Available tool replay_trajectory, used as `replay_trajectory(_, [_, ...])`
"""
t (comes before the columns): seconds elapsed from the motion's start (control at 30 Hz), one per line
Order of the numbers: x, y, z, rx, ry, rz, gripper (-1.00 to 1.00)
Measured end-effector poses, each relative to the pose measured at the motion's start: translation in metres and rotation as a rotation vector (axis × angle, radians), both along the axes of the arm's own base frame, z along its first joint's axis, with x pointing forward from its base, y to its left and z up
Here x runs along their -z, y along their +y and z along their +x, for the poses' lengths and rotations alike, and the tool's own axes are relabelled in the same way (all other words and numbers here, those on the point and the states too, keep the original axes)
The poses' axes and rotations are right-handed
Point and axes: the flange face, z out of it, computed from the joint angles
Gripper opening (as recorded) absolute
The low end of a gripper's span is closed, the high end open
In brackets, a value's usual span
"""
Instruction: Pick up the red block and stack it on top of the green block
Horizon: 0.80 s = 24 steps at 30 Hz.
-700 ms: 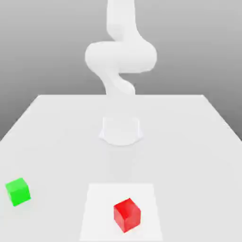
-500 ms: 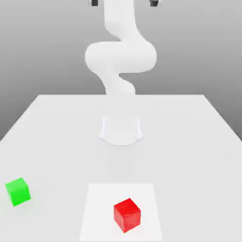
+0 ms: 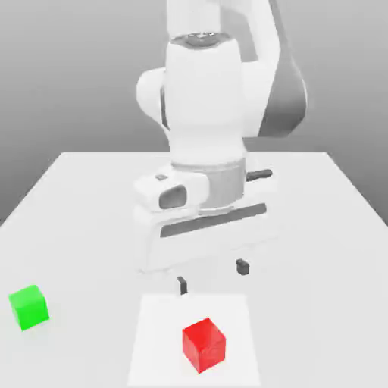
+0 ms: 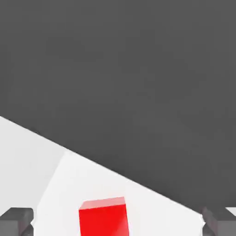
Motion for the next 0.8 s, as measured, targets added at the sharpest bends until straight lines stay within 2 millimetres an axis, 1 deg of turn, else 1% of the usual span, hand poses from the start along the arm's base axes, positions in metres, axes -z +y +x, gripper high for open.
replay_trajectory(0.07, [0.034,-0.002,-0.010,-0.036,0.048,-0.022,0.00])
replay_trajectory(0.23, [0.097,-0.003,-0.013,-0.051,0.067,-0.031,0.00])
replay_trajectory(0.27, [0.105,-0.003,-0.014,-0.051,0.068,-0.031,-1.00])
replay_trajectory(0.43, [0.105,-0.003,-0.014,-0.051,0.069,-0.031,-1.00])
replay_trajectory(0.47, [0.109,-0.003,-0.015,-0.051,0.070,-0.031,-1.00])
replay_trajectory(0.5, [0.105,-0.003,-0.014,-0.051,0.069,-0.031,-1.00])
replay_trajectory(0.57, [0.087,-0.003,-0.013,-0.053,0.069,-0.031,-1.00])
replay_trajectory(0.67, [0.054,-0.003,-0.014,-0.051,0.069,-0.030,-1.00])
replay_trajectory(0.7, [0.047,-0.020,-0.013,-0.037,0.070,-0.031,-1.00])
replay_trajectory(0.8, [0.034,-0.092,-0.017,0.022,0.071,-0.032,-1.00])
